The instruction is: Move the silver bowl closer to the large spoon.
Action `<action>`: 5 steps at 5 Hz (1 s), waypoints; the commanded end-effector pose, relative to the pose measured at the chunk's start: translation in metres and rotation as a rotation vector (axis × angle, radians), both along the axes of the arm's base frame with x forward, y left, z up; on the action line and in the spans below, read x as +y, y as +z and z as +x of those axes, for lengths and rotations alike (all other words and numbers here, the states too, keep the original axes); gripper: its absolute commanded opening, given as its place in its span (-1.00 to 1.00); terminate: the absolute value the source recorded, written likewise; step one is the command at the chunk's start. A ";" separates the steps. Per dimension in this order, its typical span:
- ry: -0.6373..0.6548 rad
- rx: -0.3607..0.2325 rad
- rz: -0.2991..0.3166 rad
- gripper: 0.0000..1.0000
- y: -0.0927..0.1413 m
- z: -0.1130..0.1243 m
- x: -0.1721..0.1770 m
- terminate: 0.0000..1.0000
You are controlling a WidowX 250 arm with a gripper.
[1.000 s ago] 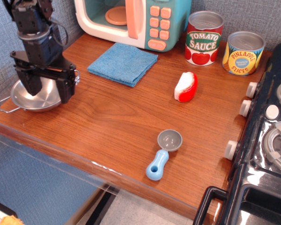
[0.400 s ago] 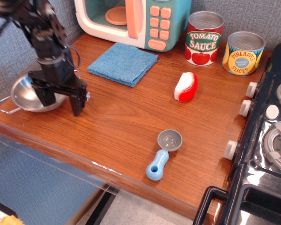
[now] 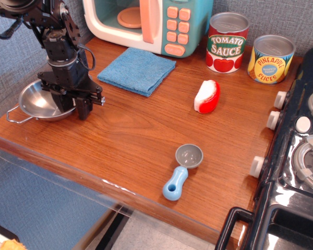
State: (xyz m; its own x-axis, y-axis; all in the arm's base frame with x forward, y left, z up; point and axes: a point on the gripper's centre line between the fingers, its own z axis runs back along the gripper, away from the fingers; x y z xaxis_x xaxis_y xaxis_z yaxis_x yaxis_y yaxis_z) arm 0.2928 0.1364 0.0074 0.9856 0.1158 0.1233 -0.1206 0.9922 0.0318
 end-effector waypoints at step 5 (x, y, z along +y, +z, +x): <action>-0.047 -0.143 0.101 -1.00 0.099 -0.011 -0.041 -1.00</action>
State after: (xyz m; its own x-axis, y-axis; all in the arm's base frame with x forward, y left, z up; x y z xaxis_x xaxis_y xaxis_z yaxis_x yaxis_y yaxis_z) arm 0.2830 0.0892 0.0934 0.9730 0.0457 0.2261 -0.0694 0.9928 0.0981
